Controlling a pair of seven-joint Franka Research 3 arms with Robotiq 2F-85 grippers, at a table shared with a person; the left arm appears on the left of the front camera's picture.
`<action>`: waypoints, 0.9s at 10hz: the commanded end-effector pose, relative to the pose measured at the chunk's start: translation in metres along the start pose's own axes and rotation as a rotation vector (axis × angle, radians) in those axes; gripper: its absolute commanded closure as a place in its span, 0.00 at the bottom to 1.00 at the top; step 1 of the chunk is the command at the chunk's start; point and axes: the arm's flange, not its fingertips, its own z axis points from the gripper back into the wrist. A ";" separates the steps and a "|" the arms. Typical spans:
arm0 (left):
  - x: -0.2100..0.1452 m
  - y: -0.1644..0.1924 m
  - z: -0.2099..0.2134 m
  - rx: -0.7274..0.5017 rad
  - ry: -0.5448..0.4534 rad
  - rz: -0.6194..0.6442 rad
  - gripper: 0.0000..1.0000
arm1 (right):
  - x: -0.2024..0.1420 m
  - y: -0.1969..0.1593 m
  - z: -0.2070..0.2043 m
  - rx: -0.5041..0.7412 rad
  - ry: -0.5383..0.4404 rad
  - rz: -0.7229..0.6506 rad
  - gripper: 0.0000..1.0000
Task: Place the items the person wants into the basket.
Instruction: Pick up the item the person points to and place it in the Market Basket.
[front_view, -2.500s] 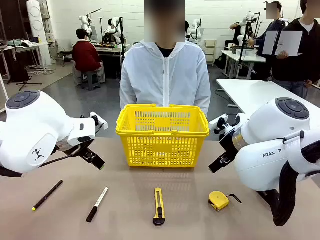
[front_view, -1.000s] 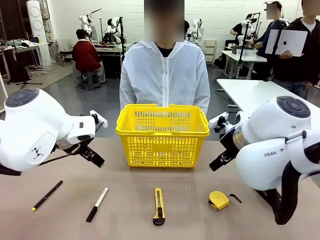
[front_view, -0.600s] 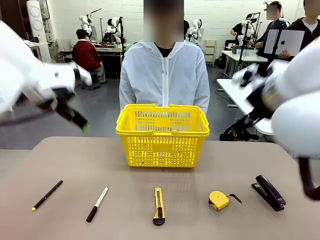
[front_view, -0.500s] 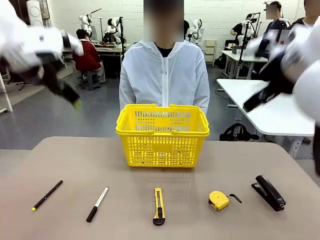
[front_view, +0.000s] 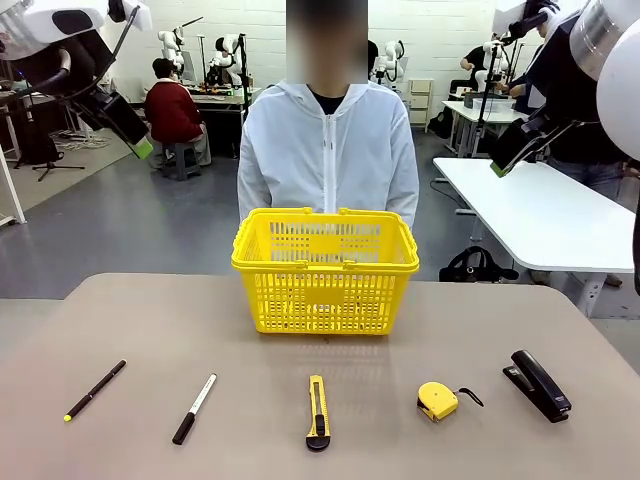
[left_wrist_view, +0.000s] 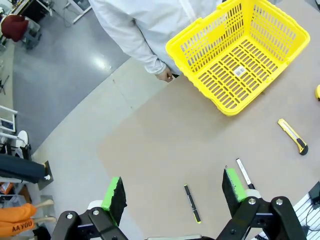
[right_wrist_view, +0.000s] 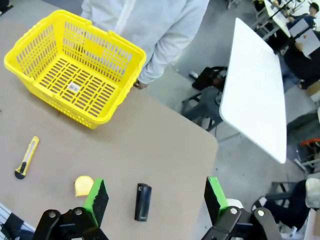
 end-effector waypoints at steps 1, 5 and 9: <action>-0.017 -0.003 -0.005 -0.124 -0.048 -0.054 0.00 | -0.014 -0.006 -0.005 0.201 -0.014 0.074 0.00; -0.124 0.088 0.031 -0.601 -0.292 0.041 0.00 | -0.120 -0.125 0.002 0.573 -0.189 -0.133 0.00; -0.176 0.112 0.068 -0.519 -0.276 0.152 0.00 | -0.174 -0.166 0.011 0.538 -0.251 -0.301 0.00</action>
